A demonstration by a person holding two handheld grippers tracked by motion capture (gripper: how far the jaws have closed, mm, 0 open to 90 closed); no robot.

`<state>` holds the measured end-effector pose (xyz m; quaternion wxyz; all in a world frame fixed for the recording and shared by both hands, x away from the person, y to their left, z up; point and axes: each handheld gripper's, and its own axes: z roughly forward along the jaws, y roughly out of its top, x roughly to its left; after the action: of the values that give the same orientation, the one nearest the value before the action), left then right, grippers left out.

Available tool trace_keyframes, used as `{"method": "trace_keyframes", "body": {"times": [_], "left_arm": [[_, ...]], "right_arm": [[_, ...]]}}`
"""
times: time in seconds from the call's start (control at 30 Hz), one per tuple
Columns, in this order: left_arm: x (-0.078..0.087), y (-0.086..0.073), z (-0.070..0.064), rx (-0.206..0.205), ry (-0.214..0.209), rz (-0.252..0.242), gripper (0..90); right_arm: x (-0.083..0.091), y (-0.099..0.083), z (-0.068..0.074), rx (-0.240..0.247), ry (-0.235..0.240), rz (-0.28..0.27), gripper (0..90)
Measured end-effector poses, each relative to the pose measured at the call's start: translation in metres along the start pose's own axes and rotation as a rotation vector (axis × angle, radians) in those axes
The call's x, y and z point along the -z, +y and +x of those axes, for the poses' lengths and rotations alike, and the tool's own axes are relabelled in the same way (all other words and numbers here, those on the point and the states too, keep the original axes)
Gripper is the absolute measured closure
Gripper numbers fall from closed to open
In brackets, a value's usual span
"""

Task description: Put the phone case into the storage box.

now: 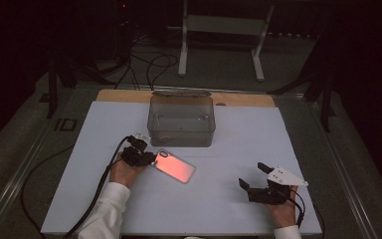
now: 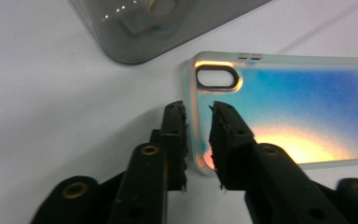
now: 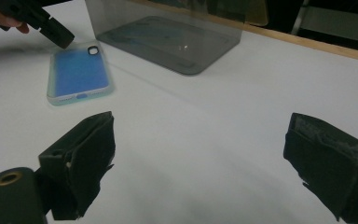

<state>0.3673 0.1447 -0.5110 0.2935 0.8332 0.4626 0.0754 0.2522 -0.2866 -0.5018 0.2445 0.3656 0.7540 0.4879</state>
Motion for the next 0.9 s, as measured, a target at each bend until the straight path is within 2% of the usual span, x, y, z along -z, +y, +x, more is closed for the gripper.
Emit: {"method": "trace_keyframes", "body": {"times": [0.07,0.17,0.47,0.63,0.9], "left_arm": [[-0.001,0.000,0.000,0.003,-0.011,0.005,82.7],[-0.001,0.001,-0.001,0.004,0.004,0.011,86.8],[-0.001,-0.001,-0.005,-0.004,0.044,-0.003,88.5],[0.003,-0.002,-0.003,0.009,0.048,-0.037,88.5],[0.019,-0.003,-0.004,0.008,0.067,-0.105,88.5]], "right_arm": [[0.000,0.000,0.000,-0.001,-0.001,0.002,8.9],[0.000,0.000,0.000,-0.002,0.000,0.003,8.9],[-0.001,0.000,0.001,-0.001,0.002,0.008,8.8],[-0.002,0.000,0.000,0.002,0.002,0.008,8.9],[-0.002,-0.001,0.001,0.000,0.004,0.007,8.8]]}}
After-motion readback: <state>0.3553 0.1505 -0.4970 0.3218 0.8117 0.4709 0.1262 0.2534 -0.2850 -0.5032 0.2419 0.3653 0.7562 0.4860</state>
